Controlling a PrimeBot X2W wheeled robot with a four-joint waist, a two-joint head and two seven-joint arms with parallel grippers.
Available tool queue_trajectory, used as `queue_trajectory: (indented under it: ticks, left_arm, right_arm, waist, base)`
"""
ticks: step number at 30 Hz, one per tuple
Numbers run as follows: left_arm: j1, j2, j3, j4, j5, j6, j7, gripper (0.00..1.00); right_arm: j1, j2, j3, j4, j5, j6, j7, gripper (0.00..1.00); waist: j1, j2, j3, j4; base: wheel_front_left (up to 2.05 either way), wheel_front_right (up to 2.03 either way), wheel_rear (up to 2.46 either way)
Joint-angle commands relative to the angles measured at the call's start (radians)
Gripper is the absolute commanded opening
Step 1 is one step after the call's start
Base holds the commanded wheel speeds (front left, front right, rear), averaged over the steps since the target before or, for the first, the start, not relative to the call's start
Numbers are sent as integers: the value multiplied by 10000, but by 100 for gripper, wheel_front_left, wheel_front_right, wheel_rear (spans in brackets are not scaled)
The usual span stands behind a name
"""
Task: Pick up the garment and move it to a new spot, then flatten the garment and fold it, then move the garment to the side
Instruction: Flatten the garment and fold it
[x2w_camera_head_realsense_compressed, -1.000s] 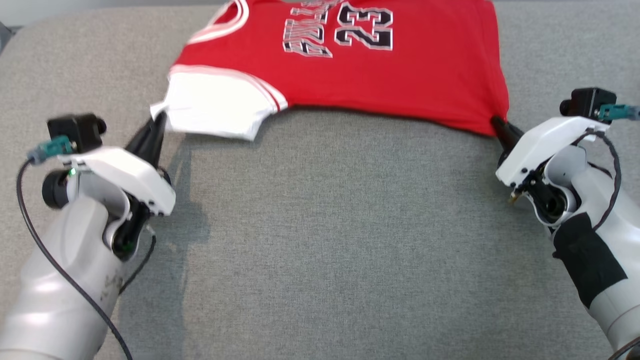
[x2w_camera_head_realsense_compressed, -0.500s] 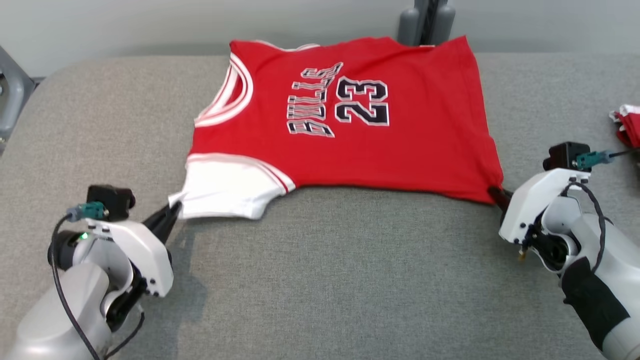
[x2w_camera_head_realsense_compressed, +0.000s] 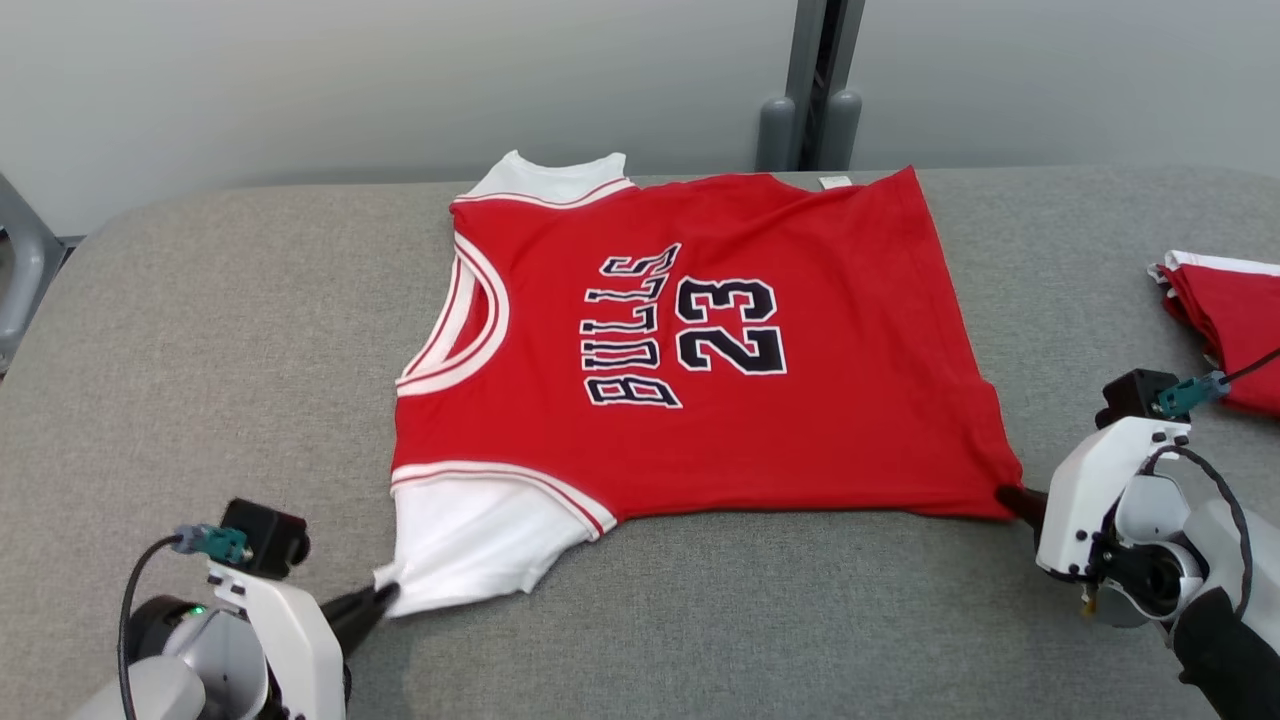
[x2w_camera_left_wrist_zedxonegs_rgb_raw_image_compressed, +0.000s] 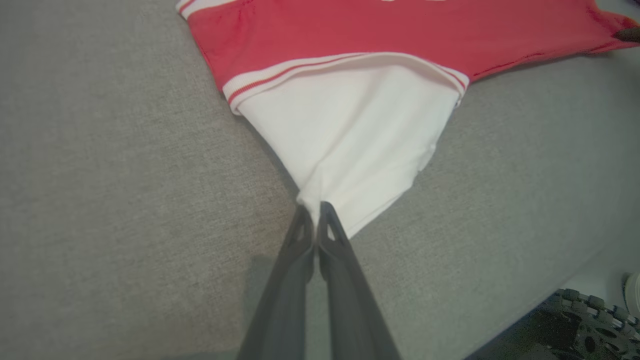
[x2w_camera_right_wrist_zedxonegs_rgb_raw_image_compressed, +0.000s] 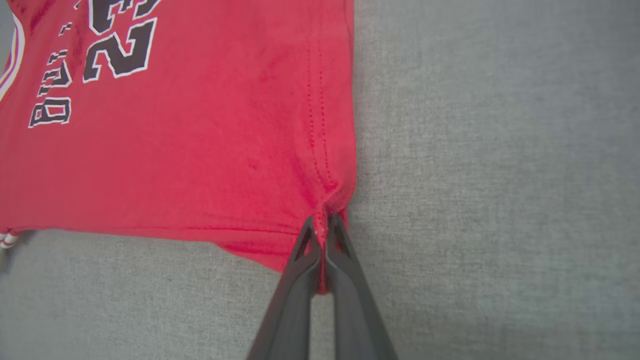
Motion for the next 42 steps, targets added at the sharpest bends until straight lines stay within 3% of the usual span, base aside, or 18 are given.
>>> queue_trajectory:
  ticks: [1, 10, 24, 26, 27, 35, 42]
  left_arm:
    - [216, 187, -87, -251, -209, 1, 161, 0]
    - [1423, 1704, -1009, -3407, -2204, 1, 1705, 0]
    - [2329, 2775, -1783, -5503, -3685, 58, 3129, 0]
    - [2463, 2923, -1857, -5665, -3695, 90, 3225, 0]
    - [2706, 3242, -1753, -6252, -4061, 233, 3191, 0]
    - [2377, 3244, -1177, -6504, -4550, 274, 2834, 0]
    - [1705, 3016, -268, -6668, -5382, 180, 2487, 0]
  right_arm:
    - [229, -191, 57, -47, 120, -11, 168, 0]
    - [1147, -1043, 401, -1366, 1242, -10, 1921, 0]
    - [2428, -2466, 399, -3884, 2487, -8, 4504, 0]
    - [2681, -2678, 385, -4324, 2518, -8, 4721, 0]
    - [3337, -3332, 87, -5546, 2444, -8, 5139, 0]
    - [3443, -3284, -756, -6109, 2196, -8, 5144, 0]
    - [2988, -2709, -1766, -5929, 1680, -8, 5313, 0]
  waist:
    - [-1, 0, -126, -70]
    - [-1, 0, -738, -272]
    - [-1, 0, -1122, -593]
    - [-1, 0, -1115, -631]
    - [-1, 0, -923, -695]
    - [-1, 0, -487, -697]
    - [-1, 0, 96, -581]
  base:
    - [0, 0, 0]
    - [0, 0, 0]
    - [0, 0, 0]
    - [0, 0, 0]
    - [0, 0, 0]
    - [0, 0, 0]
    - [0, 0, 0]
